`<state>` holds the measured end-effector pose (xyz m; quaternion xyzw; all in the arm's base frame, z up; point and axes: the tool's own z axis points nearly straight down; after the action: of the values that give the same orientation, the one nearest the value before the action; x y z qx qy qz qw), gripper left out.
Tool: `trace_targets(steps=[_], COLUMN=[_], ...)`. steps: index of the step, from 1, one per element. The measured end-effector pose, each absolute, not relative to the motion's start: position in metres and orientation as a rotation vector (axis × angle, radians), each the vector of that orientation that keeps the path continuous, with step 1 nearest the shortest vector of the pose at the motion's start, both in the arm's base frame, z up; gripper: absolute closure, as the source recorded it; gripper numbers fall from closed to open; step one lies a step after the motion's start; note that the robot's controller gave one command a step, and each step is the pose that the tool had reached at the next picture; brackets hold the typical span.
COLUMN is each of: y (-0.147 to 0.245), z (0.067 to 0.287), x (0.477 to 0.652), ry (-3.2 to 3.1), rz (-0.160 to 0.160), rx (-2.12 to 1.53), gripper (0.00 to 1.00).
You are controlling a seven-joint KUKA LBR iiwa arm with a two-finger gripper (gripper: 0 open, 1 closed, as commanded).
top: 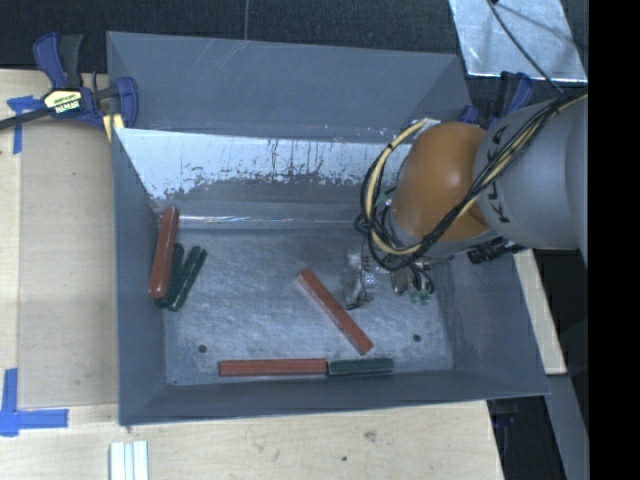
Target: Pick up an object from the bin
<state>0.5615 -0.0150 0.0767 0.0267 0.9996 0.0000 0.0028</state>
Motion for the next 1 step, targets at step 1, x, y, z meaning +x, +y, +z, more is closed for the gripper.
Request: trace_targets(steps=[1], y=[-0.0155], z=[0.0765], x=[0.5614], ry=[3.135], rz=[-0.001], rx=[0.082], gripper=[0.0])
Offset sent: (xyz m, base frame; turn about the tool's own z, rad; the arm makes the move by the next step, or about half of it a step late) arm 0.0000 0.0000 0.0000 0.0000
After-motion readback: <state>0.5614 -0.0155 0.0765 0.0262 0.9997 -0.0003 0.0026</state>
